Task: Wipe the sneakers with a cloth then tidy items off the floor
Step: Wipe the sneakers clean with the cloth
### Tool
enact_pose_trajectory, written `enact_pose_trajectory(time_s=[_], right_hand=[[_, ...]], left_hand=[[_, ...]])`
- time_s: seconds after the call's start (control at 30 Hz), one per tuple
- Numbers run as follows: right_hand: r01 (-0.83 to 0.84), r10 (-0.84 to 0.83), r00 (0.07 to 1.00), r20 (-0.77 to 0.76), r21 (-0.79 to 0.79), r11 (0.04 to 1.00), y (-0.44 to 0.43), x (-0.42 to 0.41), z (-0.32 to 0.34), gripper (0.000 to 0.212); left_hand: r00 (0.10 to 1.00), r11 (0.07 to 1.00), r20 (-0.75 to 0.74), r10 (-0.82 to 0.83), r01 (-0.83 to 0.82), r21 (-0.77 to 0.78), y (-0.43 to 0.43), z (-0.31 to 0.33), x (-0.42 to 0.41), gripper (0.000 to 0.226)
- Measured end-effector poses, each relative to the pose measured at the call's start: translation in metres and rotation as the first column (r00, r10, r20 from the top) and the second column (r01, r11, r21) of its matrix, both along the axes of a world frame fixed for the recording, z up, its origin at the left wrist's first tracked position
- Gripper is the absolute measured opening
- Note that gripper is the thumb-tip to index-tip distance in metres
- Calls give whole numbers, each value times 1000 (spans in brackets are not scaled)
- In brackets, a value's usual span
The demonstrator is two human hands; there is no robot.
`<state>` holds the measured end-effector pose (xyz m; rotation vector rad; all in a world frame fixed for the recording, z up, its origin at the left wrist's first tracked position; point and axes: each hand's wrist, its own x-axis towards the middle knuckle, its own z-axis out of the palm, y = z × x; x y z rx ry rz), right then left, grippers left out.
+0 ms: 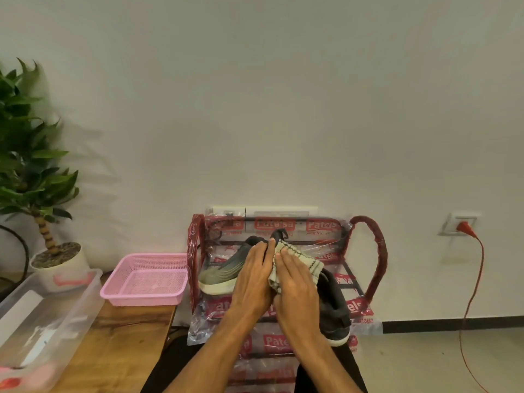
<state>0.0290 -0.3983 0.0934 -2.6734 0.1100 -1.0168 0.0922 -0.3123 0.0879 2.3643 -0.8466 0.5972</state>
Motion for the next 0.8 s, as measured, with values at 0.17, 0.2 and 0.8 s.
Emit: enact_pose_trajectory(time_s=[0.17, 0.2, 0.8], right_hand=[[8, -12, 998, -62, -72, 997, -16, 7, 3, 70], [30, -32, 997, -67, -33, 999, -19, 11, 6, 69], [70, -59, 996, -67, 169, 983, -8, 28, 21, 49]], left_hand=[[998, 999, 47, -30, 31, -11, 0, -5, -1, 86], [999, 999, 39, -33, 34, -15, -1, -4, -3, 90], [997, 993, -70, -41, 33, -115, 8, -7, -7, 99]])
